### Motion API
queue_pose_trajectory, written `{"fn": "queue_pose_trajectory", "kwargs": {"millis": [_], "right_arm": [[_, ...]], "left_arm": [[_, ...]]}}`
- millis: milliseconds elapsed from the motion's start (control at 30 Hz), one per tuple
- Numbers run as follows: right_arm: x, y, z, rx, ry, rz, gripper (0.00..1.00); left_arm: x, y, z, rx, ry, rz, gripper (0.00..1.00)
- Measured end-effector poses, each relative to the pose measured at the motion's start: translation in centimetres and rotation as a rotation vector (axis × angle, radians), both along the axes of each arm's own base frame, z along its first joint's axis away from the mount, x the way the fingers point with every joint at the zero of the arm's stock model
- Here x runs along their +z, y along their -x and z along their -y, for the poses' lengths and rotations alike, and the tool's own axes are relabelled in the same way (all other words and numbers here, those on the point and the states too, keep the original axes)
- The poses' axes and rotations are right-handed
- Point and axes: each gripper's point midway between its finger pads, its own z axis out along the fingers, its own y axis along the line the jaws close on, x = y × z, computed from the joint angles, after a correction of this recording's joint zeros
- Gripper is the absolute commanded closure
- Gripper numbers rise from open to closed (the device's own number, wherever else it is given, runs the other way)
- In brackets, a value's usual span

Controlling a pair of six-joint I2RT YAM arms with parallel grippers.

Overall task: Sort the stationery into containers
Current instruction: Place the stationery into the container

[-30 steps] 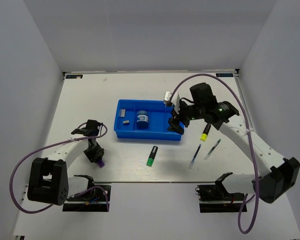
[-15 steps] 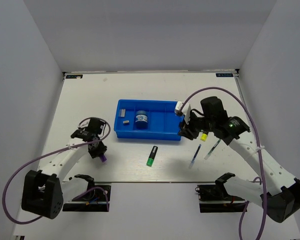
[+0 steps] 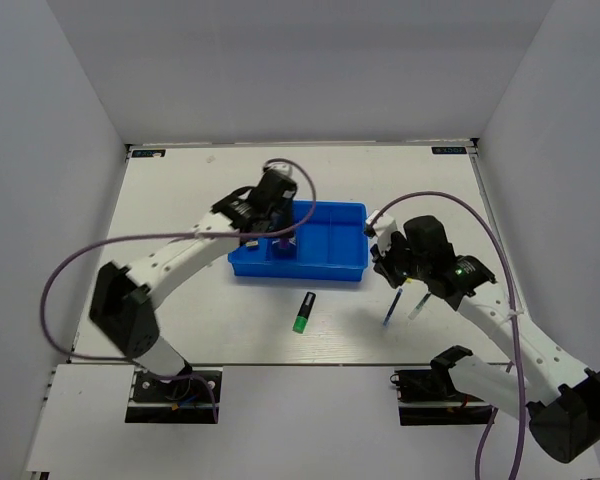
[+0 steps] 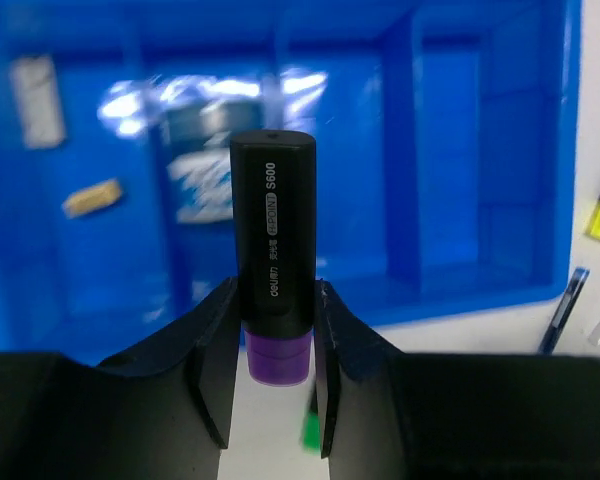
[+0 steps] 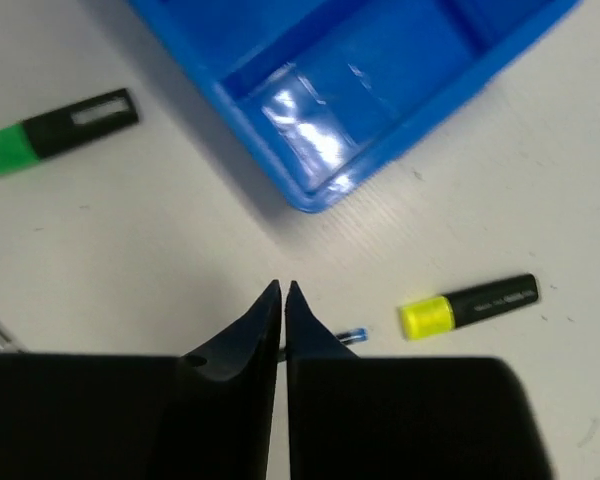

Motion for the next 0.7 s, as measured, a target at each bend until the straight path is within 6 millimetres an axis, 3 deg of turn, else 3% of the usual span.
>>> {"fn": "queue_pose_trajectory", "kwargs": {"millis": [33, 67, 200, 300, 367, 467, 567, 700], "right_arm": [[-0.3, -0.4, 0.4, -0.036, 0.004, 0.010, 0.78], [-0.7, -0.7, 0.9, -0.075, 0.014, 0.020, 0.58], [-1.7, -1.9, 3.4, -0.214, 0.062, 0.051, 0.52], [-1.4, -2.9, 5.0, -0.299, 0.083, 0.086, 0.55], [-1.0, -3.7, 5.9, -0.358, 0.088, 0.113, 0.53], [-0.8, -4.6, 7.6, -0.455, 0.105, 0.134, 0.39], [-1.7, -5.2, 9.2, -0.553, 0.143, 0.109, 0.35], [-3.0, -5.7, 10.8, -0.684, 0.176, 0.018, 0.37]], "left_arm": [[-0.4, -0.9, 1.3, -0.021, -0.010, 0.000, 0.99], [-0.9, -1.9, 2.8, -0.043, -0.019, -0.001, 0.99], [-3.5, -4.3, 6.5, -0.096, -0.051, -0.027, 0.99], [-5.1, -5.0, 7.6, -0.106, -0.067, -0.046, 0.97], [-6.1, -5.0, 7.7, -0.109, -0.080, -0.062, 0.88], [-7.2, -4.6, 7.7, -0.112, -0.091, -0.075, 0.60], [-7.6, -4.2, 7.8, -0.119, -0.097, -0.084, 0.35], [-7.6, -3.9, 8.2, -0.124, -0.090, -0.082, 0.24]]}}
